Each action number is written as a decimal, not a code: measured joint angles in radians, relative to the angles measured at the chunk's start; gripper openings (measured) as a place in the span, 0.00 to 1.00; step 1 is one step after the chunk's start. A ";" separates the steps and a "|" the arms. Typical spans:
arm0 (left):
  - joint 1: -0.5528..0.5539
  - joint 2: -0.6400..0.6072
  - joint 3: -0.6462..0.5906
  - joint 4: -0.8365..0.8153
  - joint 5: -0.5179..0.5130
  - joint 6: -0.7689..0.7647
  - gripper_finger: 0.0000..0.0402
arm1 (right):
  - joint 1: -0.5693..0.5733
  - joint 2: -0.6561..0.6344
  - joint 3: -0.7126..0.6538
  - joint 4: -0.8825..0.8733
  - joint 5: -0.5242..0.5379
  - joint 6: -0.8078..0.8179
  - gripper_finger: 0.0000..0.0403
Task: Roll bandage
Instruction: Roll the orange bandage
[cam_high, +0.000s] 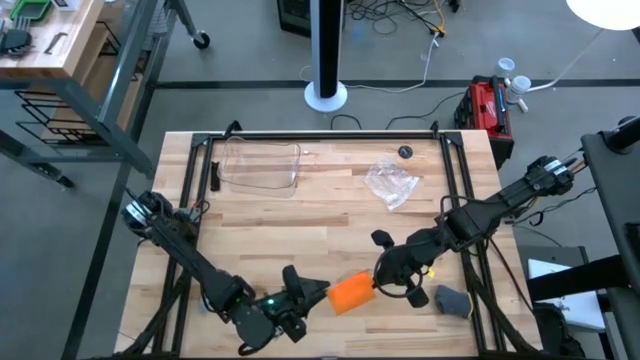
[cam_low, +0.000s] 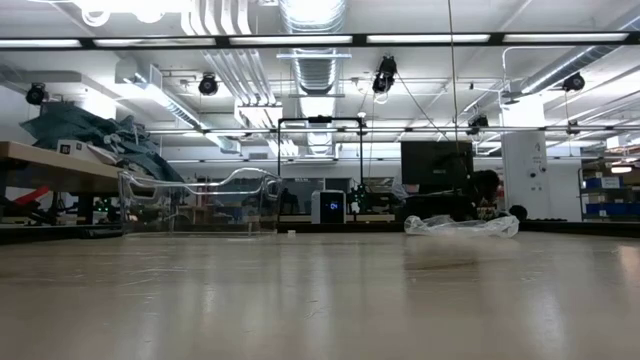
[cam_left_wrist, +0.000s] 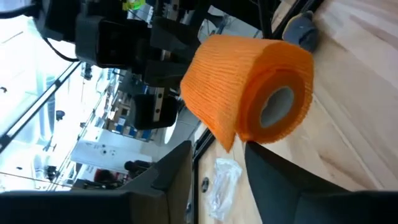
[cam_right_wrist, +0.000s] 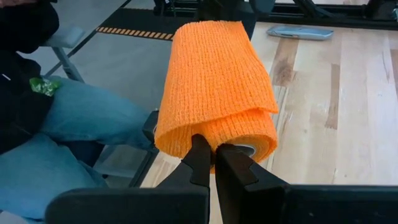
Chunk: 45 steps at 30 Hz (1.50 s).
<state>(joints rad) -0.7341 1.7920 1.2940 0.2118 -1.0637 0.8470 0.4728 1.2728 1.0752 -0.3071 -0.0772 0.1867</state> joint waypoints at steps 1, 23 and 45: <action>0.000 -0.001 0.000 0.011 0.000 0.005 0.34 | 0.000 0.000 0.000 0.000 0.000 0.000 0.00; 0.060 -0.003 0.000 0.050 0.193 0.041 0.12 | 0.000 0.000 0.000 -0.002 0.000 -0.003 0.00; 0.106 -0.008 0.000 0.092 0.005 0.042 0.00 | 0.000 0.000 0.000 0.001 0.004 -0.001 0.00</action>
<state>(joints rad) -0.6281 1.7840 1.2942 0.3035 -1.0586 0.8888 0.4725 1.2728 1.0752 -0.3061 -0.0735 0.1862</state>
